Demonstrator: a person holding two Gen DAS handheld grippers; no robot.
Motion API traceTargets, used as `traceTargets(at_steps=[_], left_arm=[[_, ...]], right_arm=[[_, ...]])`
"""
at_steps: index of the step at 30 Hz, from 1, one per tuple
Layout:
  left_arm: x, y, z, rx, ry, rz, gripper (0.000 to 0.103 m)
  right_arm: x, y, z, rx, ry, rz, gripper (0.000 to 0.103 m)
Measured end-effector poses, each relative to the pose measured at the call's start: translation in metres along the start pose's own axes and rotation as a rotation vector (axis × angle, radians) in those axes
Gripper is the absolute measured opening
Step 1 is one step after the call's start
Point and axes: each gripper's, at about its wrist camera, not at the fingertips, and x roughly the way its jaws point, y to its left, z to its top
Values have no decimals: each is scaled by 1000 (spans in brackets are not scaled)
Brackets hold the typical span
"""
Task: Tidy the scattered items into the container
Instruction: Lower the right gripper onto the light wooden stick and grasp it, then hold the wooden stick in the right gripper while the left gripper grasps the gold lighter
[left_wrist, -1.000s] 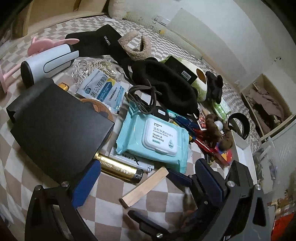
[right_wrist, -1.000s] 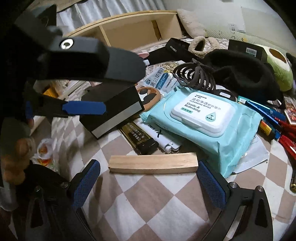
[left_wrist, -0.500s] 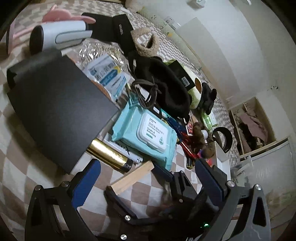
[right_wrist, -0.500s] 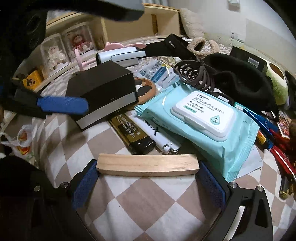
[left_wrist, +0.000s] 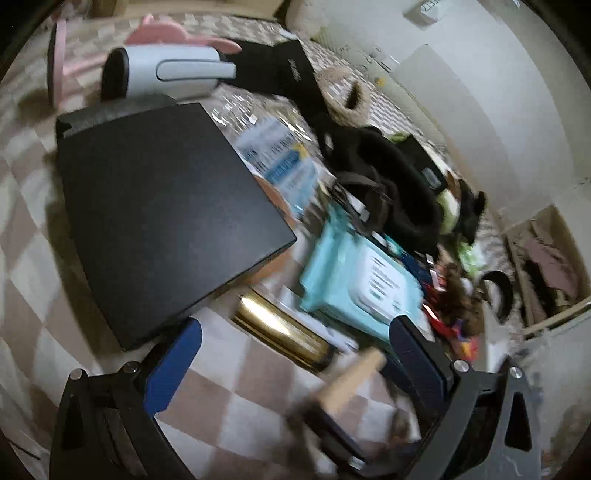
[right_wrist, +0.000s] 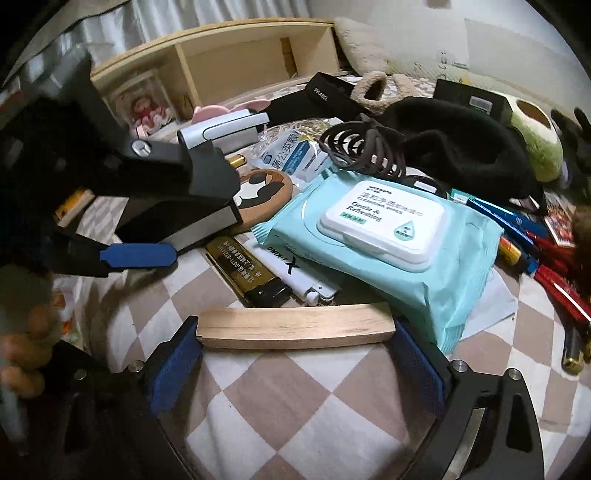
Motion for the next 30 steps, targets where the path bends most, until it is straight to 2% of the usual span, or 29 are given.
traceTargets(at_steps=[6, 11, 14, 18, 22, 27, 30], left_arm=[[13, 11, 14, 20, 11, 48, 102], [23, -6, 8, 132, 52, 83, 101], [30, -17, 4, 201, 78, 105, 92], [38, -31, -2, 294, 114, 132, 91], [49, -51, -12, 425, 171, 171, 91], [65, -83, -30, 681, 252, 242, 91], [69, -89, -36, 750, 266, 282, 90]], right_arm=[[-11, -12, -4, 75, -2, 22, 99], [-20, -22, -7, 161, 2, 25, 99], [-33, -39, -12, 259, -7, 27, 99], [-48, -60, -16, 367, -27, 18, 99], [-64, -80, -22, 451, -49, 6, 99], [-79, -89, -24, 494, -83, 18, 99], [-85, -91, -24, 505, -98, 29, 99]])
